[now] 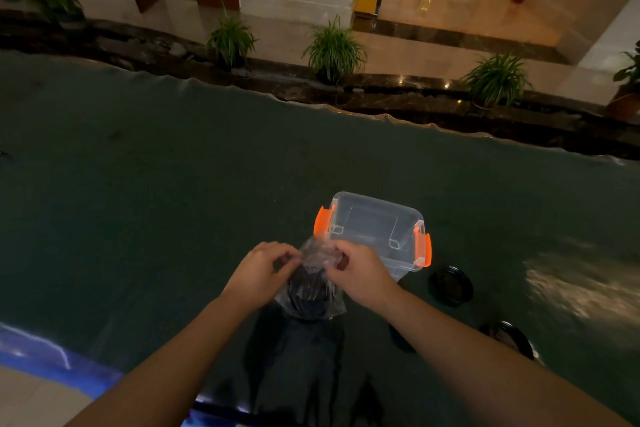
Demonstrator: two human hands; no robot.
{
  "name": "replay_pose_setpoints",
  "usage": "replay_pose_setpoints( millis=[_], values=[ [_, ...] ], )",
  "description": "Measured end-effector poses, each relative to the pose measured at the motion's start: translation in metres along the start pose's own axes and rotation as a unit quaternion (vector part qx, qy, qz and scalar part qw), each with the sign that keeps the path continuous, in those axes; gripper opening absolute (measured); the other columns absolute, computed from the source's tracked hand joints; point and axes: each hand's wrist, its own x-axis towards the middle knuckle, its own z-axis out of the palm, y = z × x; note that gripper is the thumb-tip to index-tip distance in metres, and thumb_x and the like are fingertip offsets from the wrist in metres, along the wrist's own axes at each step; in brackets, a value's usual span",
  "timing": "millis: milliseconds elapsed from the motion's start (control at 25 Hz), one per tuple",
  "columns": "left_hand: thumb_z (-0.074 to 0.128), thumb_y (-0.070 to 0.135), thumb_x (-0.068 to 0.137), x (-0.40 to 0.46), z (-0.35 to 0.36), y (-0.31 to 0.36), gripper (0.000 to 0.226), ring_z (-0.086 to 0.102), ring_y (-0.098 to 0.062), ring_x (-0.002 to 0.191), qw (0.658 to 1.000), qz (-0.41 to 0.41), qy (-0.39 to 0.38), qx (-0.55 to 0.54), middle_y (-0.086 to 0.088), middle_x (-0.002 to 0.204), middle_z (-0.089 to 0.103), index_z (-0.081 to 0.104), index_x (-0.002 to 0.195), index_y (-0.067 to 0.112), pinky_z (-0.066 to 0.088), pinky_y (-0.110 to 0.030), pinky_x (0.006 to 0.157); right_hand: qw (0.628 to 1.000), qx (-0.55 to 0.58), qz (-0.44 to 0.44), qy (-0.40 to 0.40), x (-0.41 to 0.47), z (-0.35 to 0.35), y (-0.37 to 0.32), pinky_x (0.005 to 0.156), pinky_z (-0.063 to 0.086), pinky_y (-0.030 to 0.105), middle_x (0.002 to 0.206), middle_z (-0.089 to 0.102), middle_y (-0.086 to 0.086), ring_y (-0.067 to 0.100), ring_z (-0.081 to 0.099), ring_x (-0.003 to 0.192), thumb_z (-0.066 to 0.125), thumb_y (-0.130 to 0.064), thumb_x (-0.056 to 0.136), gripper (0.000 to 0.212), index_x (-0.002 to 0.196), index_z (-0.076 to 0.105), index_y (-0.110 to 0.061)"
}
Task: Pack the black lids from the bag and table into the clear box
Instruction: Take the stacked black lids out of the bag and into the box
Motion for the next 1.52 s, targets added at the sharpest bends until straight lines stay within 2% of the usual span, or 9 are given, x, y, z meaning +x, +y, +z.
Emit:
replay_pose_setpoints(
  millis=[240, 440, 600, 720, 840, 1000, 1160, 1280, 1520],
  values=[
    [0.068, 0.021, 0.093, -0.007, -0.010, -0.001, 0.006, 0.059, -0.009, 0.087, 1.000, 0.005, 0.028, 0.000, 0.010, 0.084, 0.066, 0.068, 0.088, 0.024, 0.051, -0.034, 0.077, 1.000, -0.025, 0.000, 0.020, -0.007, -0.023, 0.008, 0.076, 0.059, 0.030, 0.097, 0.072, -0.010, 0.002, 0.067, 0.086, 0.069, -0.018, 0.091, 0.018, 0.105, 0.069, -0.029],
    [0.071, 0.013, 0.090, -0.014, -0.018, -0.004, 0.009, 0.062, -0.010, 0.083, 0.999, 0.030, 0.038, -0.001, 0.008, 0.082, 0.067, 0.069, 0.085, 0.021, 0.054, -0.039, 0.075, 0.999, -0.018, 0.010, 0.047, -0.010, -0.042, 0.012, 0.079, 0.055, 0.023, 0.095, 0.070, -0.018, -0.004, 0.065, 0.088, 0.069, -0.015, 0.092, 0.021, 0.100, 0.067, -0.034],
    [0.072, 0.008, 0.088, -0.017, -0.019, -0.005, 0.013, 0.062, -0.009, 0.084, 0.998, 0.037, 0.040, -0.001, 0.009, 0.083, 0.067, 0.071, 0.087, 0.021, 0.054, -0.039, 0.076, 0.995, 0.006, 0.016, 0.096, -0.013, -0.048, 0.001, 0.080, 0.051, 0.022, 0.102, 0.063, -0.014, -0.001, 0.060, 0.092, 0.071, -0.018, 0.088, 0.027, 0.112, 0.063, -0.027],
    [0.074, 0.008, 0.087, -0.017, -0.019, -0.008, 0.013, 0.063, -0.010, 0.085, 0.998, 0.044, 0.042, -0.005, 0.010, 0.084, 0.067, 0.071, 0.088, 0.021, 0.055, -0.040, 0.077, 0.985, -0.039, -0.083, 0.144, -0.018, -0.043, -0.024, 0.085, 0.045, 0.016, 0.106, 0.056, -0.011, 0.002, 0.054, 0.100, 0.073, -0.021, 0.085, 0.030, 0.113, 0.061, -0.021],
    [0.072, 0.013, 0.087, -0.017, -0.018, -0.006, 0.006, 0.062, -0.011, 0.084, 0.997, 0.055, 0.044, -0.008, 0.010, 0.084, 0.067, 0.071, 0.088, 0.020, 0.054, -0.041, 0.076, 0.968, -0.138, -0.180, 0.103, -0.022, -0.038, -0.050, 0.084, 0.045, 0.019, 0.102, 0.060, -0.009, 0.007, 0.055, 0.098, 0.065, -0.034, 0.087, 0.021, 0.104, 0.065, -0.021],
    [0.071, 0.023, 0.086, -0.018, -0.017, -0.002, 0.006, 0.061, -0.008, 0.086, 0.997, 0.063, 0.050, -0.015, 0.012, 0.086, 0.065, 0.068, 0.091, 0.022, 0.053, -0.041, 0.079, 0.960, -0.254, -0.115, -0.010, -0.011, -0.028, -0.067, 0.082, 0.052, 0.033, 0.105, 0.066, -0.007, 0.014, 0.060, 0.096, 0.061, -0.056, 0.083, 0.040, 0.108, 0.063, -0.025],
    [0.080, 0.042, 0.077, -0.026, -0.011, -0.015, 0.059, 0.058, -0.004, 0.111, 0.998, -0.012, 0.009, -0.067, 0.008, 0.116, 0.061, 0.056, 0.126, 0.021, 0.048, -0.026, 0.096, 0.921, -0.362, -0.124, -0.072, 0.008, -0.015, -0.074, 0.086, 0.051, 0.039, 0.109, 0.066, 0.001, 0.022, 0.061, 0.100, 0.064, -0.051, 0.085, 0.041, 0.112, 0.061, -0.020],
    [0.088, 0.060, 0.056, -0.036, 0.004, -0.034, 0.105, 0.051, -0.004, 0.124, 0.990, -0.085, -0.030, -0.107, 0.006, 0.133, 0.052, 0.041, 0.141, 0.020, 0.040, -0.024, 0.106, 0.890, -0.415, -0.171, -0.084, 0.013, -0.005, -0.077, 0.092, 0.045, 0.041, 0.110, 0.068, 0.004, 0.026, 0.060, 0.105, 0.056, -0.036, 0.094, 0.025, 0.110, 0.065, -0.019],
    [0.093, 0.064, 0.037, -0.050, 0.047, -0.066, 0.130, 0.044, -0.013, 0.131, 0.977, -0.165, -0.080, -0.105, 0.006, 0.139, 0.041, 0.029, 0.146, 0.029, 0.036, -0.025, 0.106, 0.843, -0.426, -0.309, -0.110, 0.000, -0.008, -0.077, 0.095, 0.042, 0.043, 0.096, 0.073, 0.002, 0.025, 0.065, 0.093, 0.055, -0.027, 0.097, 0.017, 0.095, 0.069, -0.017]
  ],
)
